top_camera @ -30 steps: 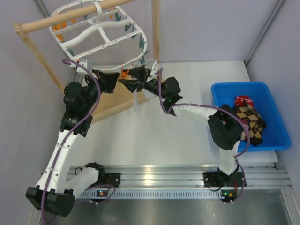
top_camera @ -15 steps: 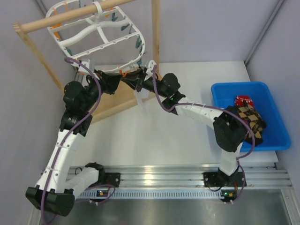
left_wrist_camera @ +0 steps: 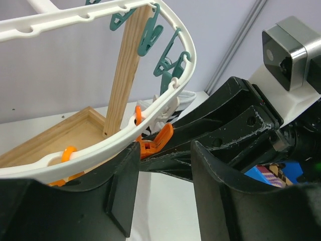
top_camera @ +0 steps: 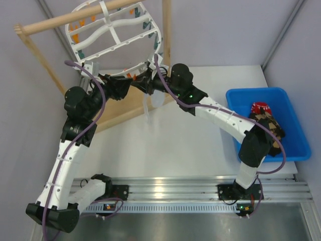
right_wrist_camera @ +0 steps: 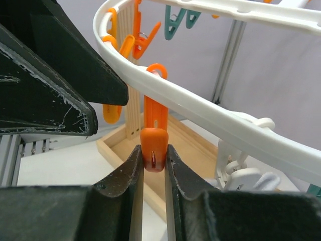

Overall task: Clip the socks to the hanger
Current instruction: Open the clamp at the hanger.

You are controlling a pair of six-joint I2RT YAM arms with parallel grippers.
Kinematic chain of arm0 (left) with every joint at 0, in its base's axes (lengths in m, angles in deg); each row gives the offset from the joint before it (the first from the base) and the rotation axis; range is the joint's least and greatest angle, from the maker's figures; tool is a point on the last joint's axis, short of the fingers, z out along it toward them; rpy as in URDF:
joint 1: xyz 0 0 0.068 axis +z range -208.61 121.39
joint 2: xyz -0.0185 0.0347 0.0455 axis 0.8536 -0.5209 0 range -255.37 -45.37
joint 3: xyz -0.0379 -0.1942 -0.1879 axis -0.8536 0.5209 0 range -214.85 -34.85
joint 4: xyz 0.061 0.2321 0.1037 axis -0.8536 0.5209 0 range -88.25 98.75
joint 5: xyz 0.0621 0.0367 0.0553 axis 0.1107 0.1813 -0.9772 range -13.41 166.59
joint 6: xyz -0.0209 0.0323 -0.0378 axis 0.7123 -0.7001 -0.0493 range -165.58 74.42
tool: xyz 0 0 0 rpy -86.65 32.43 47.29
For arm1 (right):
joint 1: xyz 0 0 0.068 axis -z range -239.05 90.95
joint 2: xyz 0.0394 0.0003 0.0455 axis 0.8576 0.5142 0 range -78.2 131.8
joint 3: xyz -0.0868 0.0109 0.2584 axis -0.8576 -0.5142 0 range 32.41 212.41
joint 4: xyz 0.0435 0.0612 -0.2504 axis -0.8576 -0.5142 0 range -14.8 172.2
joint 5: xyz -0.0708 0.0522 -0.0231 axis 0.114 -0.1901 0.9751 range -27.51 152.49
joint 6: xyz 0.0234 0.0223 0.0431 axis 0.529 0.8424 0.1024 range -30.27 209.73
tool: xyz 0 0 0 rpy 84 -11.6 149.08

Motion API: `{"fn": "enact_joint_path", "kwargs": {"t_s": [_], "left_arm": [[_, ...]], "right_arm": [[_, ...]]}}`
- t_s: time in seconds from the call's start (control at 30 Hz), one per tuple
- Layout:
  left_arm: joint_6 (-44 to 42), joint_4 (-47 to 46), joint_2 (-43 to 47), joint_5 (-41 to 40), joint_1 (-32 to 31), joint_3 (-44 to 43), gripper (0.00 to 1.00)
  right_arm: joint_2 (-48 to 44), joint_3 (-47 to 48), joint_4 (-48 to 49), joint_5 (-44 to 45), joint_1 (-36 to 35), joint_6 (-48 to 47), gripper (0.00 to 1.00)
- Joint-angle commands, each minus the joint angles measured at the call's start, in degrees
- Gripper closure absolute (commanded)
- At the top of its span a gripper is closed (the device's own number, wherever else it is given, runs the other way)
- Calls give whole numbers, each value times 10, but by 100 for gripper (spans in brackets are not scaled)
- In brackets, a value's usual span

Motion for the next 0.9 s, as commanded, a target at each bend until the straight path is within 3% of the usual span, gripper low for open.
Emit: {"fn": "enact_joint_path", "kwargs": {"t_s": [0.0,0.3,0.87], "left_arm": [[23,-29,-10,-39,4,-32,50],[66,-26,-31,-40,4,-25,44],[109,-46,-58,-78,3,-24,44]], "right_arm": [[-34,44,-77,14,-13,-21,100],[-38,73,-171,24,-22,-34,100],[-34,100,-201,28,-39,-23,100]]}}
